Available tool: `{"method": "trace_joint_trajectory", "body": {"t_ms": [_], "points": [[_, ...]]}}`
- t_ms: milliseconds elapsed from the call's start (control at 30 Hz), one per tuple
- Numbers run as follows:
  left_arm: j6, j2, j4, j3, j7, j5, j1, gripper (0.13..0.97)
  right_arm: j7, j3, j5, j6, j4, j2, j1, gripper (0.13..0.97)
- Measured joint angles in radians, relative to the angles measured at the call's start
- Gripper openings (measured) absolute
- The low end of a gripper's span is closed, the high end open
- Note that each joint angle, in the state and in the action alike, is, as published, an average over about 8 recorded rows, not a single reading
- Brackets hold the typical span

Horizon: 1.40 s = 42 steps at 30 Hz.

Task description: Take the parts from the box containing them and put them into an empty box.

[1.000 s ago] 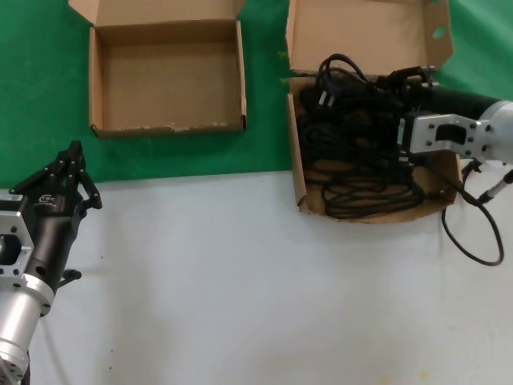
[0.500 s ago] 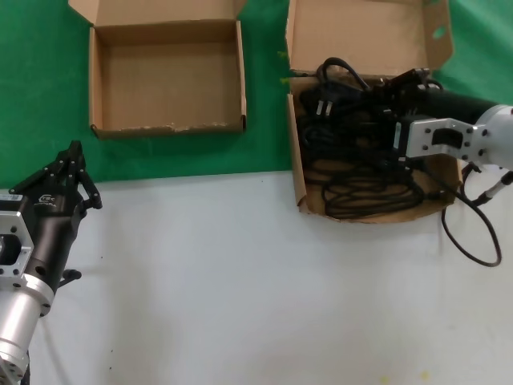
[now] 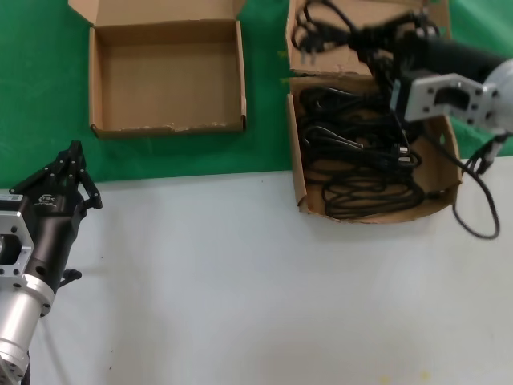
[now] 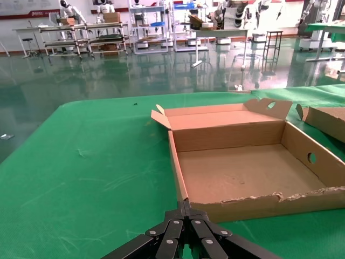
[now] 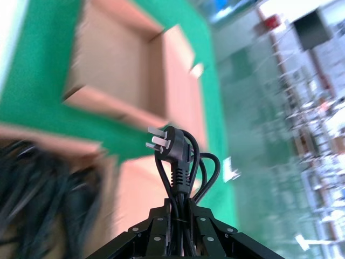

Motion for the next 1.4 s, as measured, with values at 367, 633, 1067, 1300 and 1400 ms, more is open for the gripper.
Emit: {"method": "trace_joint_trajectory", "body": {"t_ms": [367,633,1067,1300,1400], "points": [[0.0,0.0,0.0,0.0,0.0,0.0,0.0,0.145,-0.031,-0.042,0.021,0.032,0.071,-0.121,0.064,0.202],[0.0,0.0,0.0,0.0,0.0,0.0,0.0,0.145,-0.143,-0.132,0.063,0.123,-0.087,-0.261,0.113,0.202],[0.0,0.0,0.0,0.0,0.0,0.0,0.0,0.145,-0.41,-0.234,0.275,0.275,-0.399,-0.407,0.156,0.213],[0.0,0.0,0.0,0.0,0.0,0.0,0.0,0.145,-0.53,-0.237,0.382,0.303,-0.479,-0.435,0.155,0.249],[0.0,0.0,0.0,0.0,0.0,0.0,0.0,0.145,-0.552,-0.23,0.407,0.311,-0.474,-0.434,0.147,0.29]]}}
